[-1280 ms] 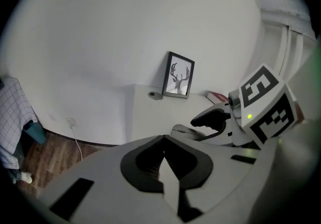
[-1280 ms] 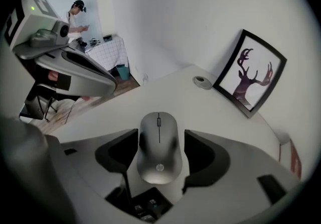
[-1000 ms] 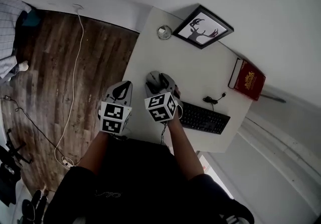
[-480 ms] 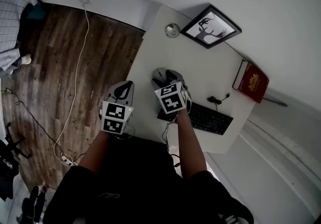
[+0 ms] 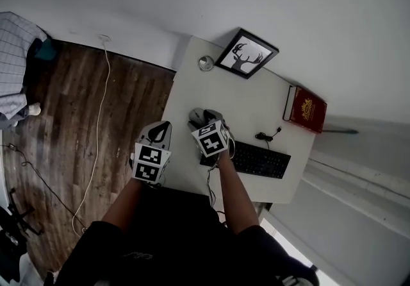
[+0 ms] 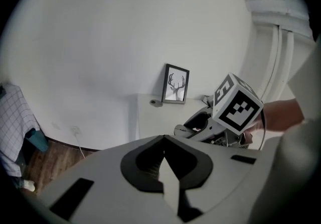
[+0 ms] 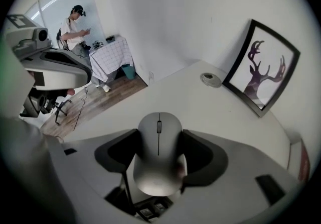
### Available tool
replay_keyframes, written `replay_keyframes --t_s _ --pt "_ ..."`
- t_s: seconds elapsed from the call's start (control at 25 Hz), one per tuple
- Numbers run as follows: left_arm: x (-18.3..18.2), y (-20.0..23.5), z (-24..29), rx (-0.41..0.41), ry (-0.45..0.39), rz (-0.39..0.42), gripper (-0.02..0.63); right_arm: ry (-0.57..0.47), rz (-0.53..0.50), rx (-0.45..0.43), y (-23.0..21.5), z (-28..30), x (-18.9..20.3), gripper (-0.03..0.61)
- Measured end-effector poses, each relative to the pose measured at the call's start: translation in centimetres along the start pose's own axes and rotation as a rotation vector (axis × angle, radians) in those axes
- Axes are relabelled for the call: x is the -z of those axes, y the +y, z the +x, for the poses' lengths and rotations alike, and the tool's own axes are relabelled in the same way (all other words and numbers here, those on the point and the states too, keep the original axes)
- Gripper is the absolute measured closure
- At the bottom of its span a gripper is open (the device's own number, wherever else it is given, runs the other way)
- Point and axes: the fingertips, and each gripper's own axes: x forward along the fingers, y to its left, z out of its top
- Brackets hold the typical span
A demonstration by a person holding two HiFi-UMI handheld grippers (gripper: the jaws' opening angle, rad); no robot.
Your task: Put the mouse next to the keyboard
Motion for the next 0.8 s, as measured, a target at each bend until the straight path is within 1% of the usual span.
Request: replay_keyframes --t_s 0.16,0.28,0.48,0.56,0.68,0.8 --pt "-0.8 0.1 -0.7 0.018 -0.038 0.029 0.612 -0.046 0.008 0.047 0.7 -1.9 -0.9 0.281" --pt "-0.5 -0.3 -0.9 0.043 -0.051 0.052 0.612 -0.074 0.021 0.081 1.5 -3.6 -1.0 0.281" --pt "-1.3 -2.5 -1.7 0.119 -0.068 0.095 0.612 -0.099 0.072 0.143 2.3 -6.2 0.1 0.281" --pt "-1.1 -3.4 -1.6 0.142 -0.065 0.118 0.612 -0.116 0.098 0.158 2.5 -7.0 0.7 0.281" --pt "-0.4 -5.1 -1.6 0.164 -0.048 0.15 0.612 -0.145 0.162 0.159 2.9 -8.6 2.2 0.281" --pt "-0.2 -6.7 -1.5 0.172 -0.045 0.163 0.612 -0.163 0.177 0.17 2.9 -10.0 3.6 0.281"
